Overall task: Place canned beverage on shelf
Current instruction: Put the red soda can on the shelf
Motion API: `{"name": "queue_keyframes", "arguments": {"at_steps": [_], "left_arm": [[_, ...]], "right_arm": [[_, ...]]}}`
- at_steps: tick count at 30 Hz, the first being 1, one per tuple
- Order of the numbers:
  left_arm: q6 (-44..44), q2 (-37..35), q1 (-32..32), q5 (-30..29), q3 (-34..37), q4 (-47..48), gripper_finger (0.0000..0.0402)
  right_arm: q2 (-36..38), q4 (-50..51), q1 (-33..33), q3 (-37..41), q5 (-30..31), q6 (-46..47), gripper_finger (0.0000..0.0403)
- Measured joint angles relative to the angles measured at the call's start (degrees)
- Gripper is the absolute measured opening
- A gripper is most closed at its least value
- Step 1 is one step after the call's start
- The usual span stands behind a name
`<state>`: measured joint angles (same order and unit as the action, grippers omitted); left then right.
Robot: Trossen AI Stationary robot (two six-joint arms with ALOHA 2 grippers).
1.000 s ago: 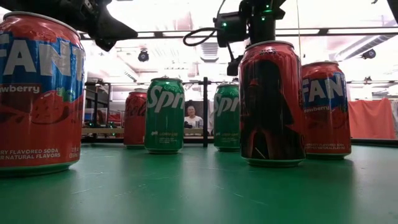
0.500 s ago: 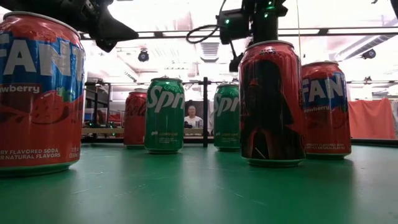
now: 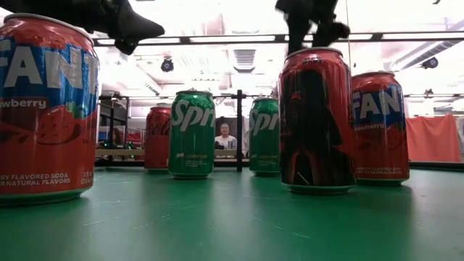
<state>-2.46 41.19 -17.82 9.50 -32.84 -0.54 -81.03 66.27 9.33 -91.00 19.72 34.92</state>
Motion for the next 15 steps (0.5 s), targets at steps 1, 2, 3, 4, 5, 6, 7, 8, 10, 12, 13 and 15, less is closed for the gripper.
{"name": "queue_keyframes", "arguments": {"at_steps": [1, 2, 3, 4, 5, 6, 7, 8, 10, 12, 13, 15], "left_arm": [[0.0, 0.0, 0.0, 0.0, 0.0, -0.4, 0.0030], [0.0, 0.0, 0.0, 0.0, 0.0, -1.0, 0.0040], [0.0, 0.0, 0.0, 0.0, 0.0, -1.5, 0.0051], [0.0, 0.0, 0.0, 0.0, 0.0, -1.9, 0.0063], [0.0, 0.0, 0.0, 0.0, 0.0, -2.3, 0.0078], [0.0, 0.2, 0.0, 0.1, 0.0, -2.7, 0.0093], [0.0, 0.3, 0.0, 0.1, 0.0, -3.0, 0.0110], [-0.3, 0.5, 0.1, 0.1, 0.0, -3.0, 0.0128], [-1.0, 1.1, 0.4, 0.1, 0.0, -3.3, 0.0164], [-1.5, 2.0, 0.7, 0.1, 0.0, -4.4, 0.0201], [-1.6, 2.5, 0.7, 0.2, 0.0, -5.3, 0.0219], [-1.7, 3.6, 0.8, 0.2, 0.0, -7.8, 0.0251]], "right_arm": [[0.9, -2.2, -0.7, 0.0, 0.2, -1.1, 0.0282], [1.6, -4.9, -1.4, 0.1, 0.2, -2.6, 0.0282], [2.1, -7.6, -2.2, 0.4, 0.2, -4.2, 0.0282], [2.4, -10.7, -2.9, 0.7, 0.1, -5.9, 0.0282], [2.4, -13.2, -3.5, 1.0, 0.0, -7.7, 0.0282], [2.4, -15.8, -4.1, 1.2, -0.3, -9.4, 0.0282], [1.8, -18.1, -4.6, 1.3, -0.5, -11.0, 0.0282], [1.3, -20.1, -5.1, 1.4, -0.6, -12.5, 0.0282], [0.0, -23.7, -5.7, 1.4, -0.5, -14.8, 0.0282], [-1.3, -26.4, -6.0, 1.4, -0.6, -16.7, 0.0282], [-2.0, -27.4, -6.0, 1.4, -0.6, -17.4, 0.0282], [-3.5, -28.2, -6.0, 1.1, -0.6, -18.3, 0.0282]]}}
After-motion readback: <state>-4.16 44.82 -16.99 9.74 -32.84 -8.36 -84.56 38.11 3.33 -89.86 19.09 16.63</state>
